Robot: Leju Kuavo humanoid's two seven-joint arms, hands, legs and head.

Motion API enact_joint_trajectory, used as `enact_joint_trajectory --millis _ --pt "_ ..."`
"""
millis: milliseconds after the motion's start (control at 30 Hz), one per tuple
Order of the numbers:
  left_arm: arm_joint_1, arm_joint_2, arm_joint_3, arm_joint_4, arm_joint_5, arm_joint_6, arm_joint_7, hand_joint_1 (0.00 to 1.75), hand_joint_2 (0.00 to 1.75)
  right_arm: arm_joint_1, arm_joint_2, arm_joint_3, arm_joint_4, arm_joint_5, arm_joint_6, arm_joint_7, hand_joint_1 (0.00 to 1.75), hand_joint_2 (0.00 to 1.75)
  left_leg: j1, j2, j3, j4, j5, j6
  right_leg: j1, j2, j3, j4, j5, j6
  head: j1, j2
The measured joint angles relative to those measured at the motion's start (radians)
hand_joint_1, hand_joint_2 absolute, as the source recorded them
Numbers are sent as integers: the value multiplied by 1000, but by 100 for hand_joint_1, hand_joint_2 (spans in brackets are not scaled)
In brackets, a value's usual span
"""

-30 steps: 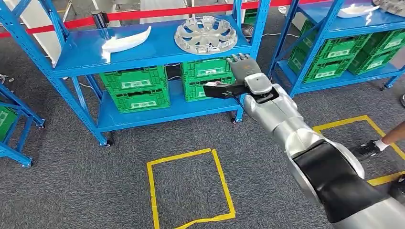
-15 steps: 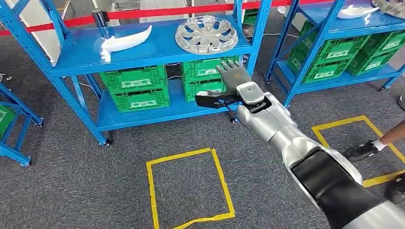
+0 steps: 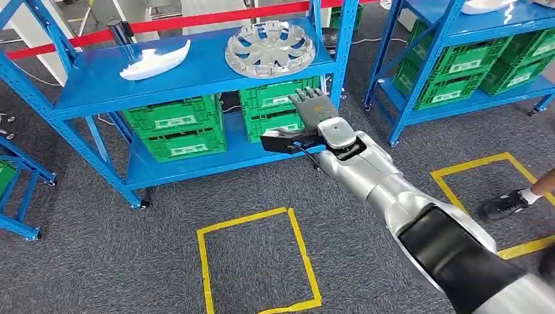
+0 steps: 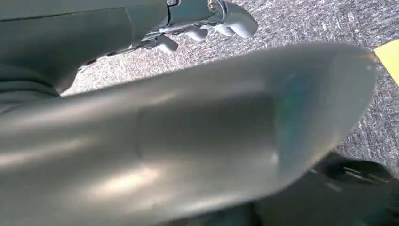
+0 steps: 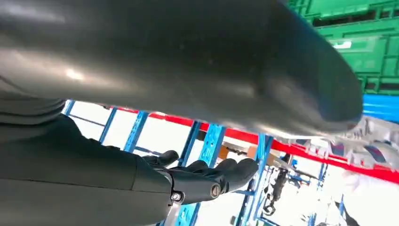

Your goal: Take the parts from the cabinet and place them on the table.

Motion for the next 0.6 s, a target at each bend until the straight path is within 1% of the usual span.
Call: enact_joint_trajectory --millis 33,67,100,133,167,200,233,267,300,333,367,400,433,467,500,533,567,600 --pt "2 0 1 0 0 0 0 0 0 1 0 3 0 0 0 0 0 0 -1 0 6 -55 58 5 0 3 15 0 -11 1 0 0" --pt "2 0 1 0 0 0 0 0 0 0 0 7 -3 -1 -2 2 0 0 -4 0 31 -142 127 12 0 4 31 0 -22 3 0 0" --pt "1 1 2 0 0 0 0 0 0 0 0 8 -8 -2 -3 3 0 0 -6 0 57 -225 182 19 0 5 44 -2 -31 6 0 0" --pt "2 2 3 0 0 0 0 0 0 2 0 10 -11 -2 -6 5 0 0 -13 -5 77 -271 191 27 -2 5 50 -8 -41 11 2 0" --pt "1 2 4 2 -2 0 0 0 0 0 0 13 -11 -5 -9 10 0 0 -19 -5 92 -288 183 34 2 8 53 -14 -44 19 -2 0" --pt "-1 3 5 2 -2 0 0 0 0 5 0 16 -18 -8 -10 14 0 0 -20 -3 104 -310 162 37 0 9 52 -22 -43 26 -3 0" --pt "-2 3 6 1 -3 0 1 0 0 10 -2 18 -23 -8 -10 16 0 0 -20 -3 104 -316 161 40 -1 9 67 -28 -37 31 -2 0" --pt "-1 3 6 1 -4 0 0 0 0 11 -4 20 -29 -10 -10 18 0 0 -16 -2 111 -324 157 46 3 8 67 -27 -29 39 -2 0" --pt "1 2 6 0 -8 0 0 0 0 12 -6 23 -41 -14 -10 19 0 0 -11 -4 131 -340 157 50 1 6 61 -17 -31 43 -2 0" --pt "1 3 7 0 -9 0 -2 0 0 11 -11 26 -48 -20 -10 19 0 0 -12 -5 147 -349 153 55 1 3 49 20 -27 45 0 0" --pt "-1 3 8 0 -10 0 -2 0 0 9 -12 28 -52 -22 -10 19 0 0 -12 -4 157 -354 149 61 1 0 10 82 -32 47 0 0" --pt "-2 3 8 0 -12 0 -3 0 0 12 -13 32 -54 -27 -10 19 0 0 -12 -5 166 -357 143 63 3 0 -40 155 -54 47 0 0" --pt "-3 2 8 0 -13 0 -3 0 0 19 -17 34 -55 -29 -10 19 0 0 -12 -7 175 -358 134 65 4 0 -90 218 -86 49 1 0" --pt "-3 2 9 0 -15 0 -4 0 0 26 -20 37 -56 -31 -10 19 0 0 -13 -8 184 -357 125 66 4 0 -128 255 -112 48 0 0" --pt "-2 1 11 0 -16 0 -4 0 0 33 -21 39 -57 -32 -10 19 0 0 -13 -9 198 -355 113 65 4 0 -156 261 -119 48 1 0" --pt "2 1 13 1 -16 0 -3 0 0 36 -22 42 -58 -35 -10 19 0 0 -12 -10 212 -354 101 62 4 -1 -162 229 -94 50 0 0" --pt "4 1 14 1 -17 0 -3 0 0 36 -23 44 -59 -37 -11 20 0 0 -12 -9 229 -352 88 58 3 -2 -152 164 -41 51 1 0" --pt "3 1 15 1 -18 0 -3 0 0 37 -24 46 -62 -38 -13 21 0 0 -12 -8 245 -350 75 56 2 -4 -133 84 31 51 1 0"
